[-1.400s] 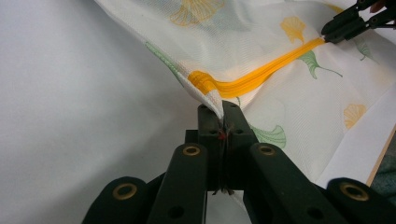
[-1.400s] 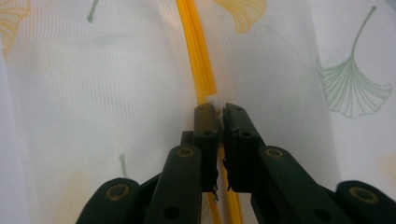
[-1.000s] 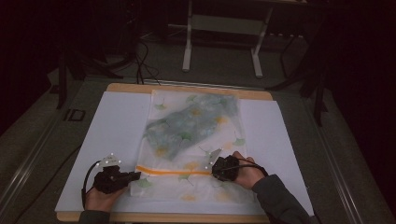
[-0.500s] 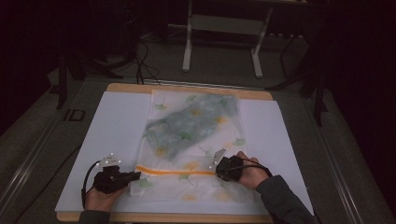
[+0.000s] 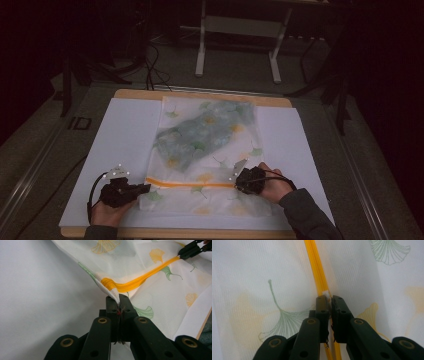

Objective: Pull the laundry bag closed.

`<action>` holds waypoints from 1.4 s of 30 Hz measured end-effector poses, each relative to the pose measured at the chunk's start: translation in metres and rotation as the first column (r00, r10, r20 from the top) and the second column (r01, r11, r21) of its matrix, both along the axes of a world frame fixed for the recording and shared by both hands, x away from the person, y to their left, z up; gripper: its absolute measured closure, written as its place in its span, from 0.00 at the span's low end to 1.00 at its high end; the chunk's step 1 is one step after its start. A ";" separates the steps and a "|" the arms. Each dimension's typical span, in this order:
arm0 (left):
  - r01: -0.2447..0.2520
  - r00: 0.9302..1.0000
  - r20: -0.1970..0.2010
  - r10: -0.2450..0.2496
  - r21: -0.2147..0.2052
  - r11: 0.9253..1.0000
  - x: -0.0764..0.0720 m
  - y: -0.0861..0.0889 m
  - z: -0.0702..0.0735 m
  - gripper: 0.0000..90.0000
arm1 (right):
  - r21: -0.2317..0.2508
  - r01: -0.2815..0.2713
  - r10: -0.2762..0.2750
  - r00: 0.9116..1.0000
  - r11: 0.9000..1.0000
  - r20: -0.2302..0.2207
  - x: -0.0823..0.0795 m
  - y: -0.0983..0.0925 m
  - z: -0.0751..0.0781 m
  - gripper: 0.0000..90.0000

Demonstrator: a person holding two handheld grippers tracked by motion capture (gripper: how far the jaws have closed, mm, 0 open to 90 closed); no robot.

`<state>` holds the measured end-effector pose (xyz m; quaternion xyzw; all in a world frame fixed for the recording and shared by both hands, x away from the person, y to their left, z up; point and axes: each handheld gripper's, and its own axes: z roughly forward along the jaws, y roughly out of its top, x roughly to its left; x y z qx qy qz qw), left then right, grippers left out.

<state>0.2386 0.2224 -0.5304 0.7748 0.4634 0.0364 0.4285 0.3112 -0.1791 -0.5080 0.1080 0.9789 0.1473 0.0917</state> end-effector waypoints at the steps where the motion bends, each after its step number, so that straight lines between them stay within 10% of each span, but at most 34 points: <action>1: 0.000 1.000 0.000 0.000 0.001 1.000 0.000 0.000 0.000 0.98 | 0.000 0.000 0.000 1.000 1.000 0.000 0.000 0.000 0.000 0.94; 42: 0.000 1.000 -0.001 0.000 0.004 1.000 0.000 0.001 0.000 0.98 | -0.054 0.080 -0.080 0.997 0.995 -0.001 0.001 -0.047 0.005 0.94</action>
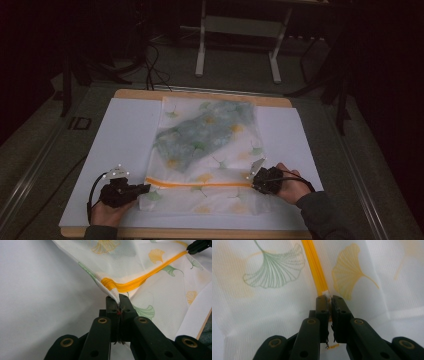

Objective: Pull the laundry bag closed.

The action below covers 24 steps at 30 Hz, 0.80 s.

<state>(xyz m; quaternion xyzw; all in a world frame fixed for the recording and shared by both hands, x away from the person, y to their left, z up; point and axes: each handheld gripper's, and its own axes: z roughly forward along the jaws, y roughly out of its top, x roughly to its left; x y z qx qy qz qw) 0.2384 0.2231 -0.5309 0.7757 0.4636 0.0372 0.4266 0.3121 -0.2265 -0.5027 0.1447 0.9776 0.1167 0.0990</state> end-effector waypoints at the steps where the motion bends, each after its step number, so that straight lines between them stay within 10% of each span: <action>1: -0.001 1.000 0.000 0.001 -0.003 1.000 0.000 0.000 0.000 0.98 | 0.000 0.000 0.000 1.000 1.000 0.000 0.000 0.000 0.000 0.94; 24: 0.018 1.000 -0.014 -0.019 -0.013 1.000 0.000 -0.001 -0.002 0.98 | 0.009 0.046 -0.046 0.999 0.999 -0.001 0.001 -0.027 0.012 0.94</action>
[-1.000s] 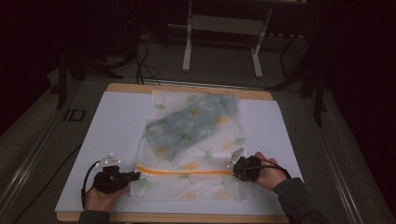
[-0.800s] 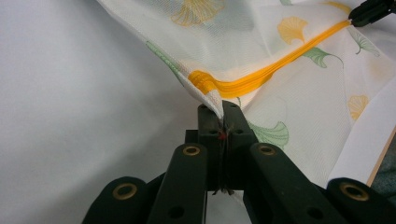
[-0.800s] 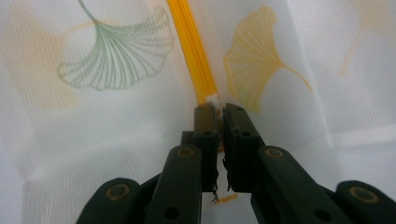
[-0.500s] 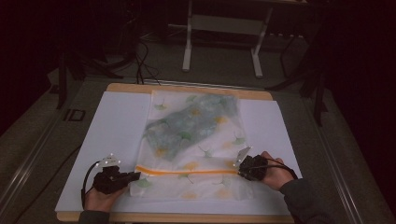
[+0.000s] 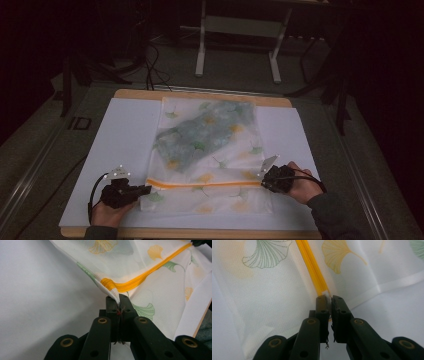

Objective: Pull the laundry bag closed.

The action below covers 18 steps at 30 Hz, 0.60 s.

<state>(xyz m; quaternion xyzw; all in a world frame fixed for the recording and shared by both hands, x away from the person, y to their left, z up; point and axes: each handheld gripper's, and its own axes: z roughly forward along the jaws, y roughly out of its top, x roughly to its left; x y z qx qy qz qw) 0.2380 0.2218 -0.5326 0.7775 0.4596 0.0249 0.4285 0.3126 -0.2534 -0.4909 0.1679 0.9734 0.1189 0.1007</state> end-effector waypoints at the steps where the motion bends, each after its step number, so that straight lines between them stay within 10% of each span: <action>1: -0.001 1.000 -0.001 0.001 -0.002 1.000 0.000 0.000 0.000 0.98 | 0.001 -0.004 0.004 1.000 1.000 0.000 0.000 0.000 -0.002 0.94; 11: -0.017 1.000 0.020 0.018 -0.035 0.999 -0.004 0.008 0.000 0.81 | 0.107 0.049 -0.043 0.998 0.993 -0.053 0.000 -0.008 -0.013 0.78; 18: -0.045 0.998 0.051 0.047 -0.046 0.998 -0.007 0.013 0.003 0.74 | 0.221 0.127 -0.113 0.991 0.967 -0.072 0.001 -0.023 -0.014 0.72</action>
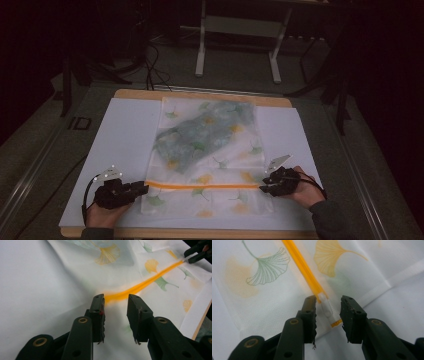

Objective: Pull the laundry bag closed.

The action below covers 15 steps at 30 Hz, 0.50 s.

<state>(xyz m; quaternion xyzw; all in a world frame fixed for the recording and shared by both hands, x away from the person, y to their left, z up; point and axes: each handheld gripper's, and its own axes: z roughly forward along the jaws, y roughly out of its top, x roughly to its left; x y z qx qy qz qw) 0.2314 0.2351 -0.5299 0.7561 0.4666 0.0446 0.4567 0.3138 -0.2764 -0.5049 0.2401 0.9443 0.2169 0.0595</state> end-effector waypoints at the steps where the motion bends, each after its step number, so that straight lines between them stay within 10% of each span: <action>1: -0.003 1.000 0.004 0.003 -0.002 1.000 0.000 0.001 0.000 0.74 | 0.011 0.008 -0.008 1.000 1.000 0.000 0.000 -0.002 0.000 0.72; 15: -0.091 0.995 0.053 0.089 0.037 0.995 -0.004 0.009 0.004 0.74 | 0.152 0.152 -0.160 0.986 0.977 0.042 0.002 -0.023 -0.005 0.68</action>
